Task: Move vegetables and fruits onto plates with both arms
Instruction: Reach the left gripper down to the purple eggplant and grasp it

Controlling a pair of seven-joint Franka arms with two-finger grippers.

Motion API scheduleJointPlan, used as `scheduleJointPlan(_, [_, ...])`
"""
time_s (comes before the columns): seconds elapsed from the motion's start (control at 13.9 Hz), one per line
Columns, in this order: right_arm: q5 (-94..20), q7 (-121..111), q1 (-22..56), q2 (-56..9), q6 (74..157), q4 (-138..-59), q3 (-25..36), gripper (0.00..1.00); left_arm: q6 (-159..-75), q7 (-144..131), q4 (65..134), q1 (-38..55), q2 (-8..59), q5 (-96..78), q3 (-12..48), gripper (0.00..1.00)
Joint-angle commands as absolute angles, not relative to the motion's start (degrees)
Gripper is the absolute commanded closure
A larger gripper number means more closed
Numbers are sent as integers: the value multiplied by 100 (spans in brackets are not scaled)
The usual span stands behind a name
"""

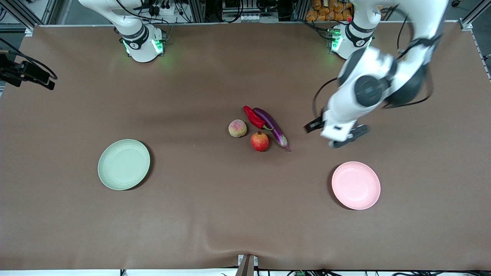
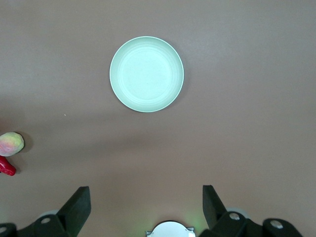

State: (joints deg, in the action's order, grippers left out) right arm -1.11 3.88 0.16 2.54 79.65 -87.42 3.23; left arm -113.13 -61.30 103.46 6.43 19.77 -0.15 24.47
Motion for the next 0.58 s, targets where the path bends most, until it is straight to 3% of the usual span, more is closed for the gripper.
scheduleJointPlan(0.0, [-141, 448, -35, 299, 7910, -8692, 308, 0, -11933, -7160, 10204, 1053, 2626, 140, 2426, 15])
scheduleJointPlan(0.14, [-132, 448, -35, 299, 7901, -8675, 308, 0, -12224, -7539, 10204, 1142, 3021, 447, 2443, 15])
scheduleJointPlan(0.29, [-123, 448, -35, 299, 7893, -8666, 308, 0, -12619, -7987, 10204, 1318, 3312, 475, 2443, 25])
scheduleJointPlan(0.5, [-114, 448, -44, 299, 7875, -8657, 308, 0, -12876, -8147, 10204, 1450, 3620, 510, 2417, 26])
